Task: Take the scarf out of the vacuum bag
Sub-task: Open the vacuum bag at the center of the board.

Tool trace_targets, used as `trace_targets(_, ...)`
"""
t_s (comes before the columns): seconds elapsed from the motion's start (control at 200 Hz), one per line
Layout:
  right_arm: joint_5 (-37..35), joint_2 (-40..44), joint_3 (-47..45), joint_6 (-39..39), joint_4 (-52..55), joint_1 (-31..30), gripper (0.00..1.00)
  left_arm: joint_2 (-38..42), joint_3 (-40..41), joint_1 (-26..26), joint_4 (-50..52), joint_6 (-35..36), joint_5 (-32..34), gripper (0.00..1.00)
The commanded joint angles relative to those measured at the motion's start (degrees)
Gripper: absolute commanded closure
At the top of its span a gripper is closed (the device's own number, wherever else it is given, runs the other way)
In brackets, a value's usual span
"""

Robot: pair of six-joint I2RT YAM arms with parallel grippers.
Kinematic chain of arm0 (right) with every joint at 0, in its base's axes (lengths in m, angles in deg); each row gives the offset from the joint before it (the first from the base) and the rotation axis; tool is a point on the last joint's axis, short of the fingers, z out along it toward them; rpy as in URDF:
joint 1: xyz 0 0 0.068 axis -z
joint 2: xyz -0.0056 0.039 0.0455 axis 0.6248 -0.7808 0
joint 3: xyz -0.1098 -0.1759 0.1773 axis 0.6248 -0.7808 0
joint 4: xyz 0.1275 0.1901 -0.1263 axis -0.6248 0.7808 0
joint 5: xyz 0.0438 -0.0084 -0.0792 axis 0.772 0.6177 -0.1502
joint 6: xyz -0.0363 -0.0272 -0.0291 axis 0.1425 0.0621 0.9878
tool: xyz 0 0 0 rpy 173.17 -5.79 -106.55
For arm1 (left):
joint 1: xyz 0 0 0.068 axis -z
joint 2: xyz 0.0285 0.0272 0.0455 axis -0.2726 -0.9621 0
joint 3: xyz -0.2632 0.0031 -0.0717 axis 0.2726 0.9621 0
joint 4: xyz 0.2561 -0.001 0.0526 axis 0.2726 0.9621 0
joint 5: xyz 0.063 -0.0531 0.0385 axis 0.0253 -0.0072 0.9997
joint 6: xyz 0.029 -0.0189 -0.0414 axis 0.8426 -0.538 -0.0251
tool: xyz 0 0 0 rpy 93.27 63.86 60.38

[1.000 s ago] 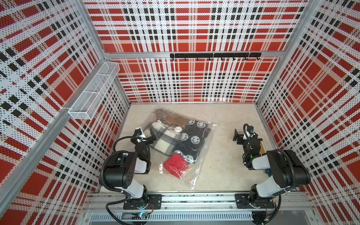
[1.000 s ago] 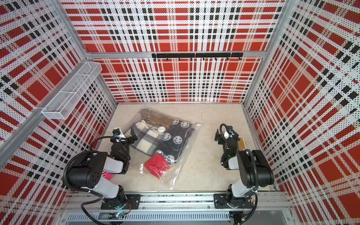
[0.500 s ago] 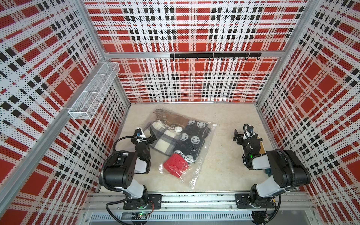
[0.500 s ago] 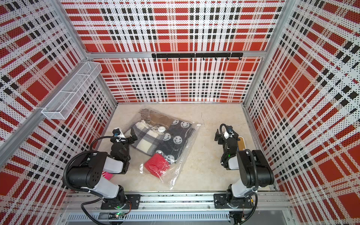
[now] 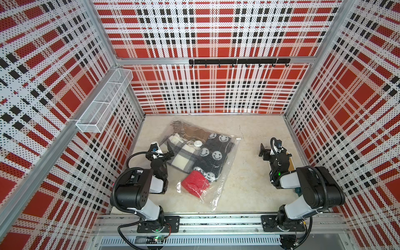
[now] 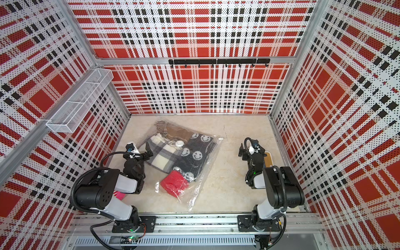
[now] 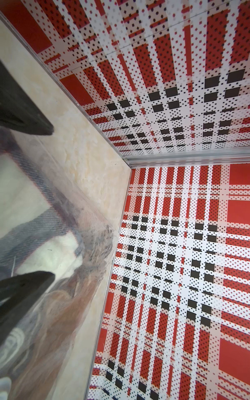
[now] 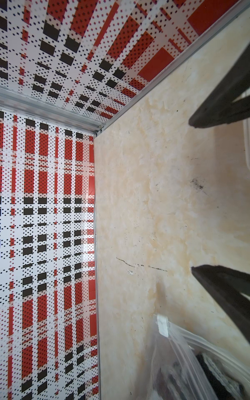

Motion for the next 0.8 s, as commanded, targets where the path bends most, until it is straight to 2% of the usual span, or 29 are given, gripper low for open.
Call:
trace_targets(0.0, -0.7, 0.9, -2.3, 0.0, -4.9, 0.3, 0.0, 0.5, 1.7, 0.7, -4.2, 1.1, 2.6, 0.02)
trace_targets(0.15, 0.4, 4.9, -2.9, 0.4, -2.5, 0.3, 0.0, 3.0, 3.4, 0.7, -5.8, 1.2, 3.4, 0.02)
trace_targets(0.266, 0.6, 8.4, -2.6, 0.7, 0.9, 0.2, 0.0, 6.8, 2.9, 2.1, -1.7, 2.8, 3.5, 0.02)
trace_targets(0.406, 5.6, 16.2, -3.0, 2.0, 6.3, 0.2, 0.0, 10.6, 3.6, 5.7, -0.5, 4.7, 11.8, 0.02)
trace_targets(0.476, 6.4, 21.9, -2.5, 0.0, 11.6, 0.1, 0.0, 13.0, 4.2, 7.7, -0.5, 7.0, 12.4, 0.02)
trace_targets(0.556, 10.6, 27.5, -0.2, 0.2, 19.1, 0.2, 0.0, 16.0, 4.0, 10.2, 1.1, 8.7, 13.7, 0.02)
trace_targets(0.616, 12.9, 31.0, 2.3, -0.2, 25.9, 0.1, 0.0, 18.3, 3.9, 12.9, 1.5, 6.4, 18.5, 0.02)
trace_targets(0.691, 13.4, 34.5, 4.9, -3.7, 32.3, 0.0, 0.0, 21.5, 4.1, 13.6, 2.4, 0.6, 20.5, 0.02)
trace_targets(0.742, 11.5, 36.4, 5.7, -9.6, 34.5, 0.0, 0.0, 24.3, 3.8, 13.2, 5.0, -3.8, 18.2, 0.02)
trace_targets(0.797, 8.6, 38.7, 6.6, -15.6, 38.9, 0.0, 0.0, 27.7, 3.1, 12.8, 10.1, -8.4, 12.4, 0.02)
